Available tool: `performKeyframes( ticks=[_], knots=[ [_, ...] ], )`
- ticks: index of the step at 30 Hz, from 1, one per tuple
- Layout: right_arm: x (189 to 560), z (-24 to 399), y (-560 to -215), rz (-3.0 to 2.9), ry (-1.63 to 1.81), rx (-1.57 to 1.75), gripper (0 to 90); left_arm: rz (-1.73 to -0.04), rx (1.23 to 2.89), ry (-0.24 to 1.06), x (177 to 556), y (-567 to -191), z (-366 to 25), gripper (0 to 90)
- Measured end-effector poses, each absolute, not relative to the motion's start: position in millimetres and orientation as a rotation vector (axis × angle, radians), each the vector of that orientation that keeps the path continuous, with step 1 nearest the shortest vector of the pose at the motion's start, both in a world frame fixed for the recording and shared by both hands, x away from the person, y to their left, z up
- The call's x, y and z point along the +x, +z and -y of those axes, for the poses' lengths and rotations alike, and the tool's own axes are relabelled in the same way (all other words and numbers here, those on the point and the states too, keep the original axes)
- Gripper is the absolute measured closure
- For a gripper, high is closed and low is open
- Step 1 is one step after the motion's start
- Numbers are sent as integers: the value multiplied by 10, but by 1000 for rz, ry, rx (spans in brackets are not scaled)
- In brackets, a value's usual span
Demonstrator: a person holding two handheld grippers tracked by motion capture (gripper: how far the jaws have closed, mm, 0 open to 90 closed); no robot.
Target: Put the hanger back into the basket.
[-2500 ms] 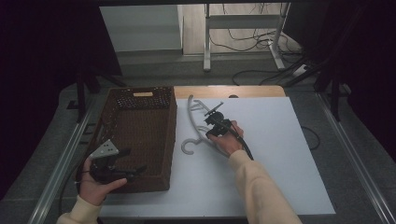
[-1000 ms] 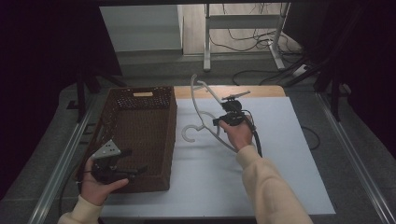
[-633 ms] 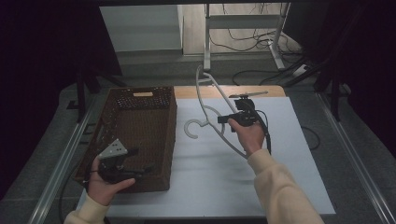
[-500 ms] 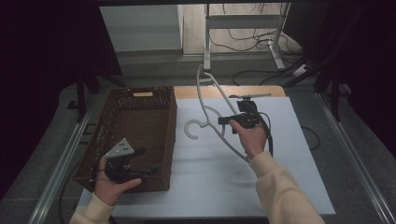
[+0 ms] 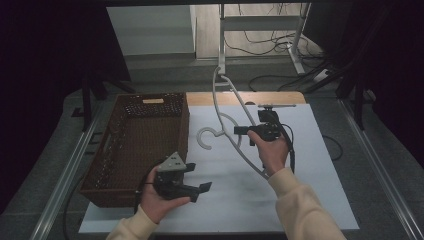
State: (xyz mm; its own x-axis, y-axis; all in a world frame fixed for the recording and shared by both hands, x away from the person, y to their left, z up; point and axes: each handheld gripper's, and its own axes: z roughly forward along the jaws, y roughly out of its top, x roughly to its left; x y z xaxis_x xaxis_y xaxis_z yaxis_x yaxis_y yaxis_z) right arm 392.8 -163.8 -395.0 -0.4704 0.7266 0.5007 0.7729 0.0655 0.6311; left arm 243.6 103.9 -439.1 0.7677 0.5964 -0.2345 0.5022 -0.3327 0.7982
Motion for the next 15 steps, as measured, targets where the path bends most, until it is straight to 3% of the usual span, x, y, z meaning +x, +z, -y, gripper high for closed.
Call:
performKeyframes(
  ticks=[15],
  knots=[
    [3920,1627,-3940,2216,-1430,-1587,816,-832,1958,37,2628,-4557,-551,198]
  ],
)
